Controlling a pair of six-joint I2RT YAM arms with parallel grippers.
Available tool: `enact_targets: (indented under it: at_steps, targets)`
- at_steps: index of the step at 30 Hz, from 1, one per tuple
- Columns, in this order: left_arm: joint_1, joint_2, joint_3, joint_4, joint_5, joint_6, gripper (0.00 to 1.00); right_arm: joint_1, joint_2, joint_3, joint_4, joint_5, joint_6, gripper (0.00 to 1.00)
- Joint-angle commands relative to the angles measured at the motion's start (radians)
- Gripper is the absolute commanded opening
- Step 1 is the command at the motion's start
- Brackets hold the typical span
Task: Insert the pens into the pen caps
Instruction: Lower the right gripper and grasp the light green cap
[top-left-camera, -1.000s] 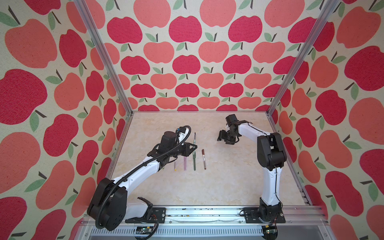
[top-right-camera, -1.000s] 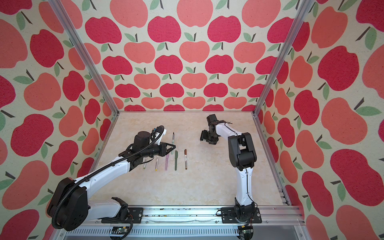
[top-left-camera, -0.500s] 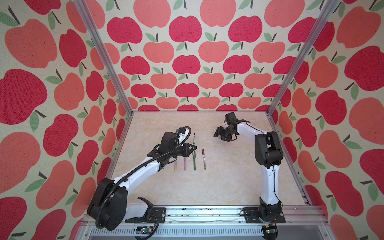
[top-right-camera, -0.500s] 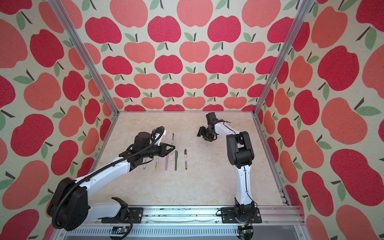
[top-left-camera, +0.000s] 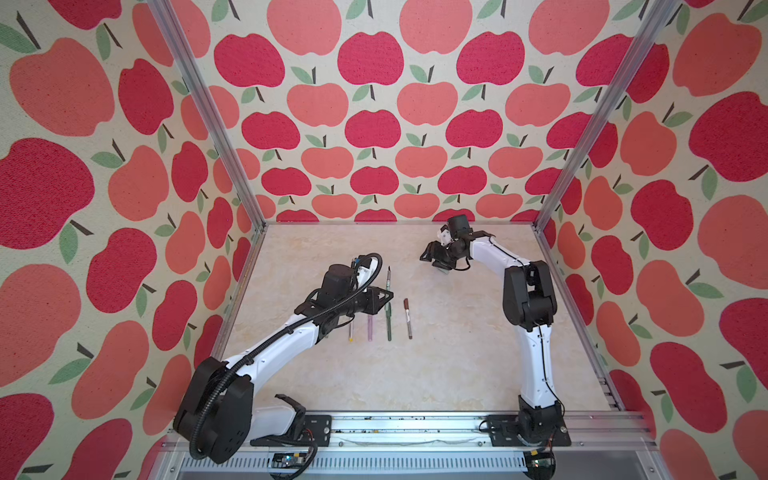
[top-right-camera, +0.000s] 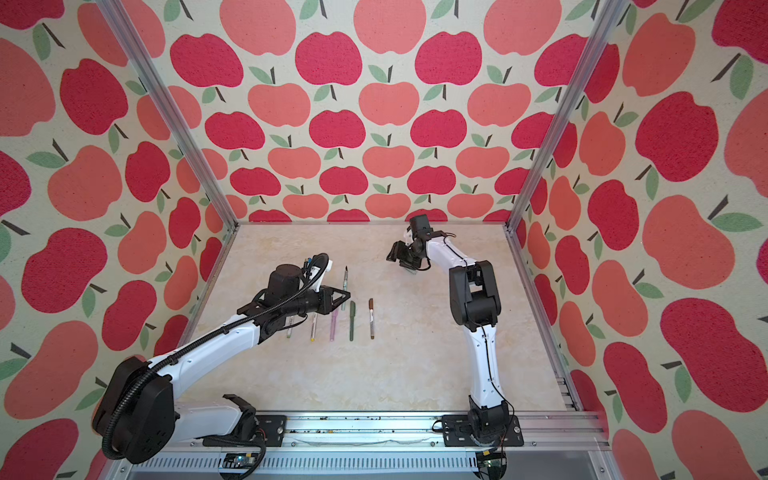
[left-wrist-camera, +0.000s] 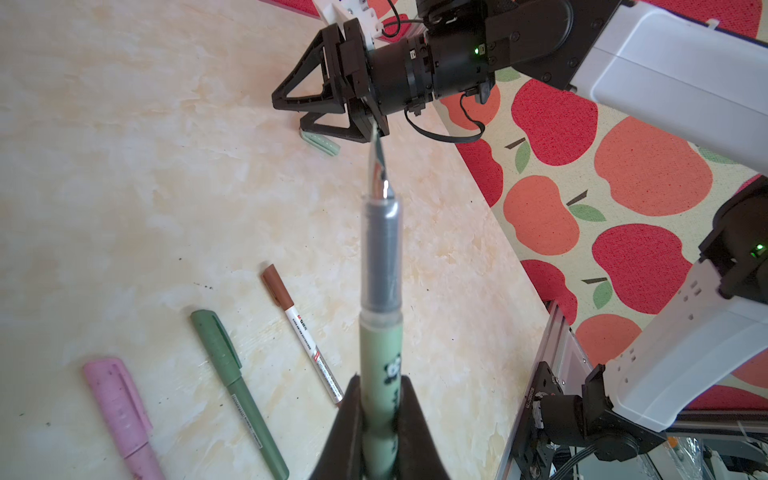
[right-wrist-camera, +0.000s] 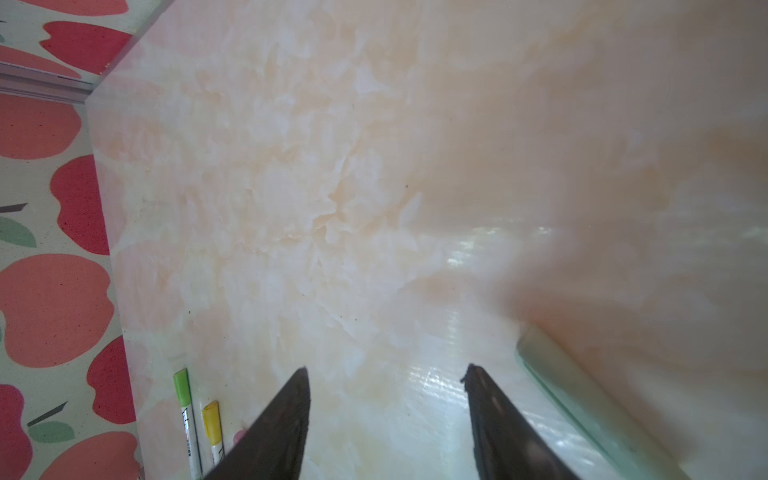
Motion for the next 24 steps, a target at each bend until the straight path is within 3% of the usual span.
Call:
enact_targets:
  at_steps: [1,12,24]
  targets:
    - [-0.006,-0.02,0.0,-0.022,-0.017,0.029,0.0,-0.001,-0.043,0.027,-0.06,0.011,-0.135,0.58]
    - [-0.017,0.008,0.029,-0.032,-0.011,0.033,0.0,0.014,0.008,0.11,-0.258,0.306,-0.383,0.48]
    - [-0.03,0.03,0.073,-0.068,-0.017,0.046,0.0,0.029,0.137,0.205,-0.33,0.378,-0.458,0.48]
